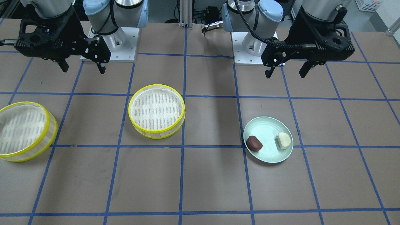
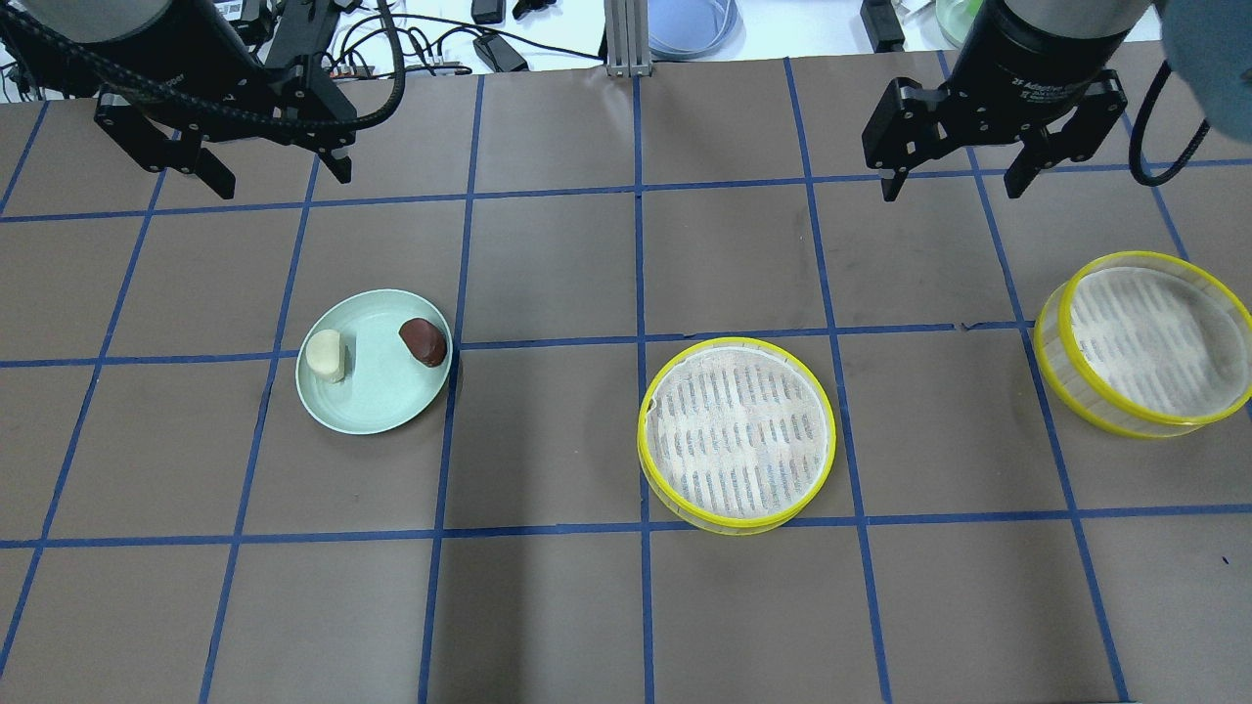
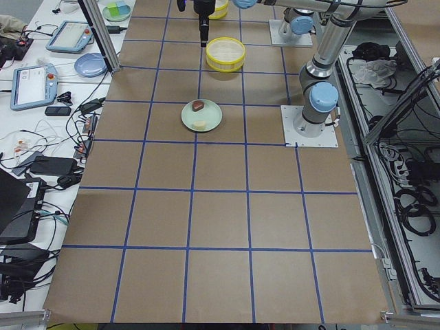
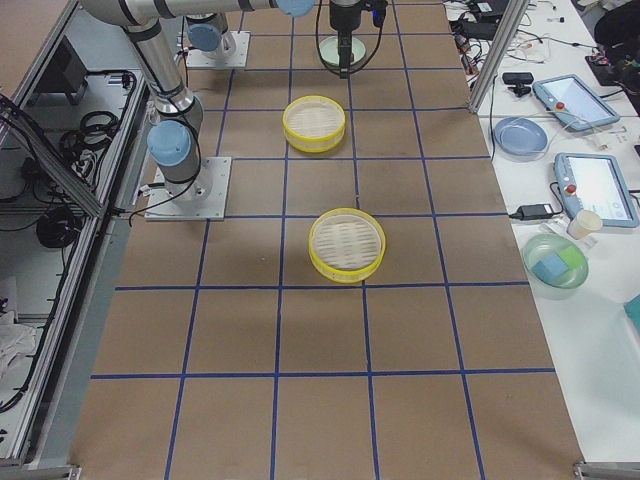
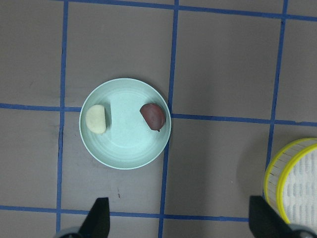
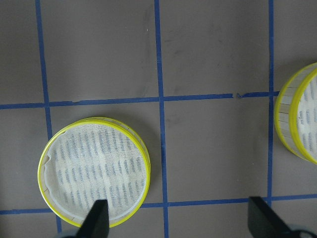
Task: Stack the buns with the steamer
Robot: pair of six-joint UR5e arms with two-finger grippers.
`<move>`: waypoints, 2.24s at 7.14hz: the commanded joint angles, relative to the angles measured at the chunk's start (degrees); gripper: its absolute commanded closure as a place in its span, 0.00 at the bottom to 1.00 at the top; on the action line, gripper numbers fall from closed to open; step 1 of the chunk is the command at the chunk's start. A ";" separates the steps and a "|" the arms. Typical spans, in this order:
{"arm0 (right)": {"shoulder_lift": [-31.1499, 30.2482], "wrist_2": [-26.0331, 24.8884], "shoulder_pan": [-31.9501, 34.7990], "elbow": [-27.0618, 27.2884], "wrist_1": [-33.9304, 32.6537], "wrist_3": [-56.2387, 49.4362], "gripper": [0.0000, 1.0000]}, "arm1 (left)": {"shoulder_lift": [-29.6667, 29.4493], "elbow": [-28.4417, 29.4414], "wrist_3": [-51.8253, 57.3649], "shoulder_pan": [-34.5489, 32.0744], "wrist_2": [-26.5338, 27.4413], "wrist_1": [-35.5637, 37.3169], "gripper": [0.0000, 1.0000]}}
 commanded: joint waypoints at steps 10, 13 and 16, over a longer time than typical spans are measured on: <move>10.48 -8.85 -32.30 3.78 -7.94 -31.88 0.00 | -16.81 -17.35 6.11 12.56 0.97 23.99 0.01; 19.29 -8.93 -38.75 3.86 -17.33 -37.91 0.00 | -22.62 -17.78 5.94 12.92 1.06 26.98 0.02; 27.20 -9.02 -39.81 3.95 -24.04 -39.93 0.00 | -25.01 -19.28 5.41 13.01 1.06 27.86 0.02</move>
